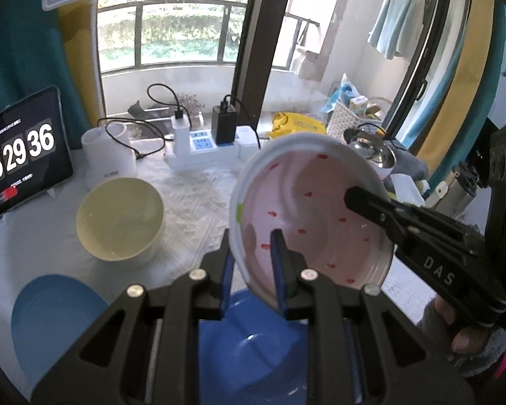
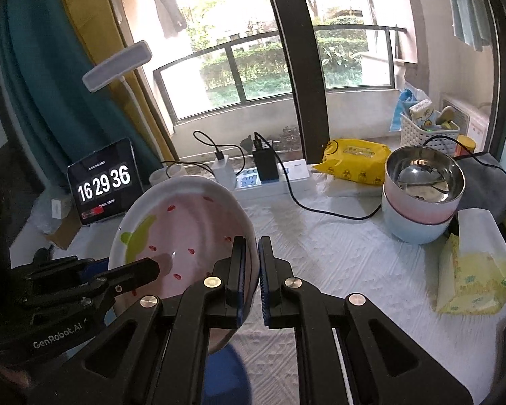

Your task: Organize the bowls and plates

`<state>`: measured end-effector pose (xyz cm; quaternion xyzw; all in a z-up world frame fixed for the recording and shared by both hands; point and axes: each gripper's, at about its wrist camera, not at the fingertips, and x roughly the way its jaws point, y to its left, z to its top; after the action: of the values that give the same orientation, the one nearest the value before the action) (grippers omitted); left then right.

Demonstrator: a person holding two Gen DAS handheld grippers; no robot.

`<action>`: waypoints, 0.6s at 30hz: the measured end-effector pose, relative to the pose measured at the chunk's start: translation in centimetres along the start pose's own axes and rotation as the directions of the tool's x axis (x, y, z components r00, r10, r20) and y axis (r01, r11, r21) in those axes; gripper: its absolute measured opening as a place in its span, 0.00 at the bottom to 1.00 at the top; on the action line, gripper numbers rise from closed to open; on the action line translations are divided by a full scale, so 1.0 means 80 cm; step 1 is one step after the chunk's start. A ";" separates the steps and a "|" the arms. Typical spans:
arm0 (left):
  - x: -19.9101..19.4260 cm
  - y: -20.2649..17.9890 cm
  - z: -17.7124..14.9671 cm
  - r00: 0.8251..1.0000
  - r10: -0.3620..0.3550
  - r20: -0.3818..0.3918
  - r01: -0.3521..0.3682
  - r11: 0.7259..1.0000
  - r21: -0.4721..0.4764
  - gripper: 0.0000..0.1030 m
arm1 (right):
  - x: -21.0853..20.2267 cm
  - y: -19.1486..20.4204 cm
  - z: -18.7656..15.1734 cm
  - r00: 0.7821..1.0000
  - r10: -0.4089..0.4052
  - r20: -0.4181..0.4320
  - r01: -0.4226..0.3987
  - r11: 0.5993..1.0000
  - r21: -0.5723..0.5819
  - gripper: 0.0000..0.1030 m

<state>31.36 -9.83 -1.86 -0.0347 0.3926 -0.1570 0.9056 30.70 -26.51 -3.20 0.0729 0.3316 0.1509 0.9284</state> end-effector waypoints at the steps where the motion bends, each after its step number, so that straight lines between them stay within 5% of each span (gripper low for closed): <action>1: -0.004 0.001 -0.001 1.000 0.001 0.004 -0.001 1.000 -0.001 0.20 | -0.002 0.002 -0.001 1.000 0.001 0.000 -0.001 1.000 -0.001 0.08; 18: -0.040 -0.002 -0.038 0.999 0.024 0.032 -0.024 1.000 0.000 0.20 | -0.037 0.026 -0.028 1.000 0.010 -0.001 -0.010 1.000 -0.014 0.08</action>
<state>27.05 -8.82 -1.66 -0.0325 0.3783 -0.1455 0.9136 26.63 -25.46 -2.66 0.0680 0.3306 0.1578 0.9280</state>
